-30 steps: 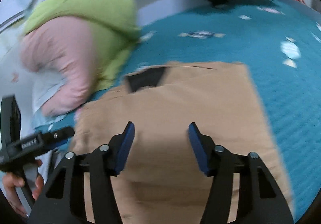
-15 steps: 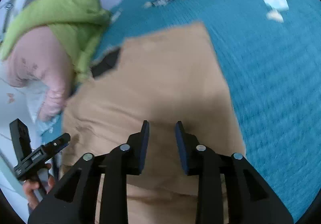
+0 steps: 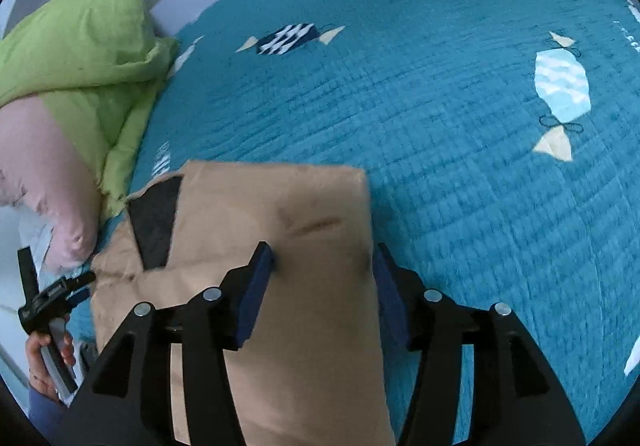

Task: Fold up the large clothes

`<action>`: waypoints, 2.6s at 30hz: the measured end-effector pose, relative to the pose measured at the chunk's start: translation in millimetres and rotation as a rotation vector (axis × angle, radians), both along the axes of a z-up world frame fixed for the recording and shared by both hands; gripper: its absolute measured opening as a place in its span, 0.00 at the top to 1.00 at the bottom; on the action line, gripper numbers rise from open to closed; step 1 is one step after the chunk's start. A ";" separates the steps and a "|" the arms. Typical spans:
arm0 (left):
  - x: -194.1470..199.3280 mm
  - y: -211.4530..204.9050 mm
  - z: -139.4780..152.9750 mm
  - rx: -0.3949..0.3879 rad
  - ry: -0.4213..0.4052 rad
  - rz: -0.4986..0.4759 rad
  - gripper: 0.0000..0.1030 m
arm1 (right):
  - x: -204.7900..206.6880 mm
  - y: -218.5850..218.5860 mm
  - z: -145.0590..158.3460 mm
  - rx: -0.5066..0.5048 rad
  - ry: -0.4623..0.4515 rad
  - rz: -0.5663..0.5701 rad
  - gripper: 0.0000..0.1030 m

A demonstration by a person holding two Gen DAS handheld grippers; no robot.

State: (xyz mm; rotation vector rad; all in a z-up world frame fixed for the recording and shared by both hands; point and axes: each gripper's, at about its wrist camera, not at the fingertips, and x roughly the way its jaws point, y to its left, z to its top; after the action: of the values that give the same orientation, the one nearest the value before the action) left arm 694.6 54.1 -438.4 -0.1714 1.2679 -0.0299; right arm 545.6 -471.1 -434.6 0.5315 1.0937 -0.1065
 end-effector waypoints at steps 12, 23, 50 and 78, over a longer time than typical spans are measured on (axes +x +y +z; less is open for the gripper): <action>14.7 -20.0 -32.0 0.097 0.029 -0.089 0.08 | 26.7 -9.0 -27.8 0.084 0.069 0.007 0.60; -9.2 -28.1 13.2 0.005 -0.061 -0.163 0.81 | -16.3 9.9 18.6 0.024 -0.168 0.030 0.89; -365.3 67.3 89.8 -0.247 -0.181 -0.223 0.83 | -317.1 71.7 90.7 0.062 -0.143 0.191 0.89; -421.8 54.0 70.6 -0.179 -0.190 -0.166 0.19 | -354.6 127.2 44.2 0.097 0.022 0.153 0.87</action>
State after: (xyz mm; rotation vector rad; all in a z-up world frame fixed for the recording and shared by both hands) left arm 272.9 108.0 -367.8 -0.2119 1.0865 -0.2961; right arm 191.0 -343.8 -390.4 0.5328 1.1614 0.0747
